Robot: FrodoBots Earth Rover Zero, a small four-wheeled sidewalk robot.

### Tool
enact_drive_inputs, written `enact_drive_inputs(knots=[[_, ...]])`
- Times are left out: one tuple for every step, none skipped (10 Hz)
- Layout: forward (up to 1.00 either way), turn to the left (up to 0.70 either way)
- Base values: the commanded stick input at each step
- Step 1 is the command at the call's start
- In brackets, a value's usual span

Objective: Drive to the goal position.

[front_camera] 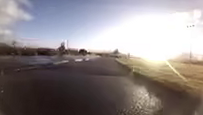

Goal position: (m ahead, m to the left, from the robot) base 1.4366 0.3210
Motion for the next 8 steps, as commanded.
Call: enact_drive_inputs(knots=[[0.45,0.0],[0.45,0.0],[0.45,0.0],[0.45,0.0],[0.45,0.0],[0.45,0.0],[0.45,0.0],[0.45,0.0]])
